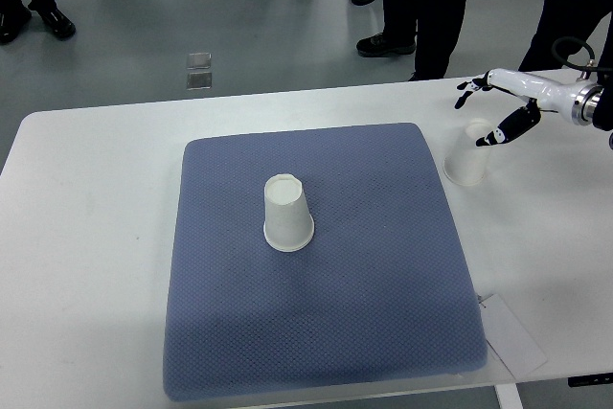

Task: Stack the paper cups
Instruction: 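Open the right hand and move it over the white cup beside the pad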

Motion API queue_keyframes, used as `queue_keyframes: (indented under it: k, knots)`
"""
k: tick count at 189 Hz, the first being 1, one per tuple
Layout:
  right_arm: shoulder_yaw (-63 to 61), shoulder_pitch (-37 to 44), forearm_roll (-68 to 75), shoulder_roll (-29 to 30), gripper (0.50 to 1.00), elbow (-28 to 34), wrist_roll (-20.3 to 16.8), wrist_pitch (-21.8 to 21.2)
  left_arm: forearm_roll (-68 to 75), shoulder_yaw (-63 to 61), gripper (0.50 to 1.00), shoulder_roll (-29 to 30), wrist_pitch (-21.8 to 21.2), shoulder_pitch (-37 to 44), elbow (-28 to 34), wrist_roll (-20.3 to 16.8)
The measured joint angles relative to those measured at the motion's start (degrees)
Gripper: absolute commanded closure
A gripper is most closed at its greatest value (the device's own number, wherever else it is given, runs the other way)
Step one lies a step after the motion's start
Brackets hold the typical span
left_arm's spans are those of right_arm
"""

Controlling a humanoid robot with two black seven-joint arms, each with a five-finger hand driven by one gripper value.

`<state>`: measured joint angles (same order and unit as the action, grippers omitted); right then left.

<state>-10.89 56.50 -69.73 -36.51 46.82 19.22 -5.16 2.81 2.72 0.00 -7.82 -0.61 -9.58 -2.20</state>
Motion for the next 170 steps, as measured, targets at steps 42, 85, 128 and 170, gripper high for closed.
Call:
queue_keyframes:
  k: [42, 85, 128, 170]
  knots:
    - [0.3, 0.1, -1.4, 2.9, 0.597, -4.2, -0.6, 1.2, 0.0, 0.0, 0.500, 0.0, 0.0, 0.0, 0.0, 0.0]
    - [1.0, 0.1, -2.8, 3.6, 0.599, -5.2, -0.6, 1.3, 0.0, 0.0, 0.500, 0.0, 0.0, 0.0, 0.0, 0.0]
    - [3.7, 0.8, -4.5, 4.5, 0.597, -6.1, -0.6, 2.8, 0.0, 0.0, 0.500, 0.0, 0.0, 0.0, 0.0, 0.0]
    - [5.2, 0.9, -5.5, 6.1, 0.599, -8.6, -0.7, 4.2, 0.0, 0.0, 0.500, 0.0, 0.0, 0.0, 0.0, 0.0]
